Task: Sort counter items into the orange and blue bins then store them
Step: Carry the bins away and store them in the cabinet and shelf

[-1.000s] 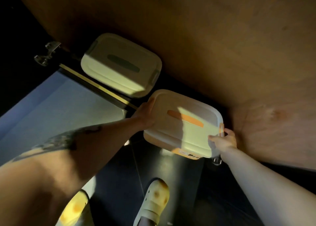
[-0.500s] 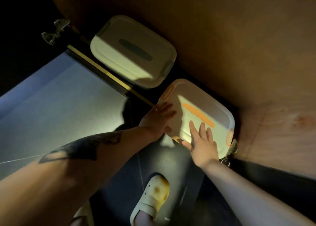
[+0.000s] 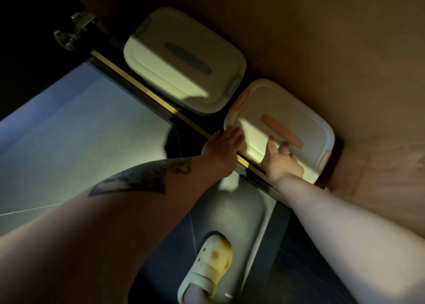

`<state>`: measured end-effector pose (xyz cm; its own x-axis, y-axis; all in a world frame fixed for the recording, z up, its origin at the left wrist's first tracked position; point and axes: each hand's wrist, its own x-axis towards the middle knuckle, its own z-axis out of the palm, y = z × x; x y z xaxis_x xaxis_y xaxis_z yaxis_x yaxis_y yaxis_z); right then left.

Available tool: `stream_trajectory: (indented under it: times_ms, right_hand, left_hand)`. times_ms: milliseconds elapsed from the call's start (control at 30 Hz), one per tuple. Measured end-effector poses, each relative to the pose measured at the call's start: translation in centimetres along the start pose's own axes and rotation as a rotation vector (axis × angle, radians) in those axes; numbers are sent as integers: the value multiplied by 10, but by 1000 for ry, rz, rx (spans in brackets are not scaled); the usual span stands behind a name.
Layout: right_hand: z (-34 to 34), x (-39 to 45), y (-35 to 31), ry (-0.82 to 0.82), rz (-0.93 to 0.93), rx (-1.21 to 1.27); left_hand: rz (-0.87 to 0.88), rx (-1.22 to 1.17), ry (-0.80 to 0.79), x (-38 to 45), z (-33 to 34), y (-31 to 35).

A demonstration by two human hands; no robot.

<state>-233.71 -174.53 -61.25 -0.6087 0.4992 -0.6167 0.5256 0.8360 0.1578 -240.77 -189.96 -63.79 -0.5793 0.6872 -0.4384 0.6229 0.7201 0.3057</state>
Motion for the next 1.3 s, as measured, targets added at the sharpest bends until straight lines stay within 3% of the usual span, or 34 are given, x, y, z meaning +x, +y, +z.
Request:
stream_trajectory:
  times_ms: [300, 433, 567, 733, 933, 1000, 1167, 1233, 1300]
  right_hand:
    - [-5, -38, 1, -129, -57, 12]
    - [-35, -87, -16, -124, -171, -74]
    - [-91, -148, -61, -63, -340, -147]
    - [-177, -243, -157, 12, -592, -87]
    - [-304, -352, -292, 133, -913, -22]
    - [-337, -385, -330, 234, -983, -23]
    - [-385, -436, -417, 384, -1133, -109]
    - [-391, -447, -450, 409, -1164, -155]
    - [-389, -454, -478, 393, -1181, -187]
  left_hand:
    - [-142, -171, -15, -45, -8, 1]
    - [-201, -214, 22, -122, -24, -32]
    - [-421, -185, 41, -215, -70, -80]
    - [-643, -384, 393, -327, -197, -125]
    - [-804, -211, 995, -470, -352, -203]
    - [-889, -181, 1106, -511, -383, -232]
    - [-1176, -335, 938, -560, -400, -292]
    - [-1176, -413, 833, -565, -387, -303]
    - [-1111, -436, 859, -565, -372, -302]
